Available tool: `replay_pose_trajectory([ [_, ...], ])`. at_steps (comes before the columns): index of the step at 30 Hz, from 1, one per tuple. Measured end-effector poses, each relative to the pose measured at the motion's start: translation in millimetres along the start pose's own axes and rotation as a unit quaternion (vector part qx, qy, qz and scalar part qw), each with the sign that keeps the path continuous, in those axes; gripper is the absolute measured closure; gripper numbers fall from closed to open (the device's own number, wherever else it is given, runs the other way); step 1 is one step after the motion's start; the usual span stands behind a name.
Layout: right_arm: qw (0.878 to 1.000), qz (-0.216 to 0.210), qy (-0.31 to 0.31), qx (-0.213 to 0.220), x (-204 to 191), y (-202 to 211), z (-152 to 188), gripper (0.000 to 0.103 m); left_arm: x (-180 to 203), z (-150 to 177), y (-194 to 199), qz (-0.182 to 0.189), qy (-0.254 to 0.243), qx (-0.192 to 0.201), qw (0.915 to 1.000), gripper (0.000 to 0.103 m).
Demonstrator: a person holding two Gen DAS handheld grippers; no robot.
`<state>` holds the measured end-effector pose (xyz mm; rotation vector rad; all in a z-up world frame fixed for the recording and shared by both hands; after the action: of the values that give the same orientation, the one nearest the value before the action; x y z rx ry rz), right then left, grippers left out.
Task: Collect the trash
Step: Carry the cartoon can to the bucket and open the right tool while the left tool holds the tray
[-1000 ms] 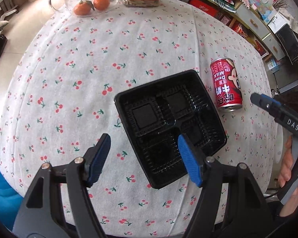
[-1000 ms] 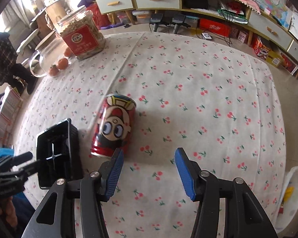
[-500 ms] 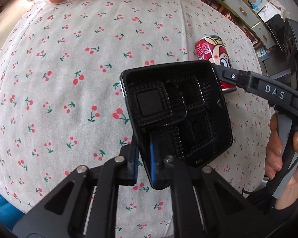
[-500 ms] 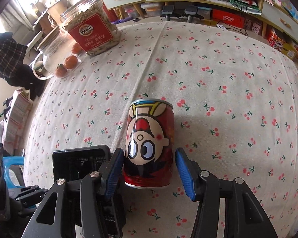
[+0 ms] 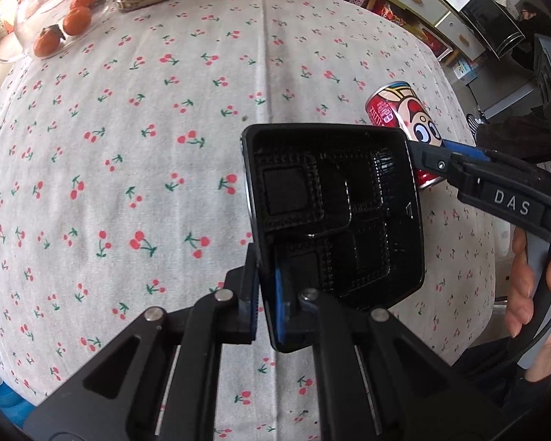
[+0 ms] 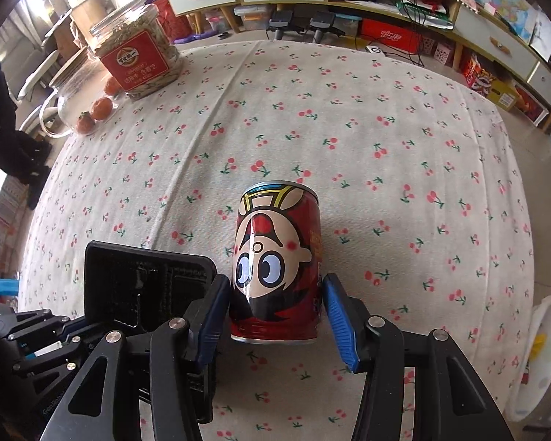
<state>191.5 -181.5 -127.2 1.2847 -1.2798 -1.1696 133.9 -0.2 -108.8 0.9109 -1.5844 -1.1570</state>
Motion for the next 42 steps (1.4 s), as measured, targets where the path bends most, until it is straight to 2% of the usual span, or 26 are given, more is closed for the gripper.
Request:
replay_pose_trajectory([
  [18,0.998,0.045,-0.044,0.022,84.7,36.4,43.3,0.050,84.0,-16.5,-27.2,-0.009,-0.074,-0.009,0.9972,0.095],
  [27,0.995,0.047,-0.088,0.027,143.0,52.3,73.3,0.050,127.6,-25.7,-42.5,-0.011,-0.108,-0.012,0.9940,0.095],
  [32,0.989,0.035,-0.139,0.044,203.4,80.0,95.6,0.050,139.1,-27.3,-46.5,0.001,-0.111,-0.013,0.9937,0.095],
  [37,0.971,0.041,-0.226,0.063,298.3,113.4,129.5,0.050,165.8,-28.2,-46.6,0.016,-0.123,-0.009,0.9923,0.095],
  [40,0.960,0.037,-0.273,0.051,342.9,111.1,147.6,0.050,195.3,-29.0,-51.6,0.033,-0.137,-0.011,0.9900,0.095],
  [42,0.954,0.023,-0.297,0.037,359.0,101.2,155.0,0.050,214.9,-28.2,-54.4,0.045,-0.146,-0.014,0.9882,0.095],
])
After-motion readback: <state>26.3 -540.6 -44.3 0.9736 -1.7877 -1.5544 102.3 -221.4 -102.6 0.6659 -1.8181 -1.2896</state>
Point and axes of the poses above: each gripper's, at about its wrist camera, not at the fingertips, and y roughly against the way its jaws point, x to its right, z to its underside, the point moved 7 cm from there along -y, roughly the way its jaws point, and after that the axes turned 8 degrees about -x, right-handed, at the moved point
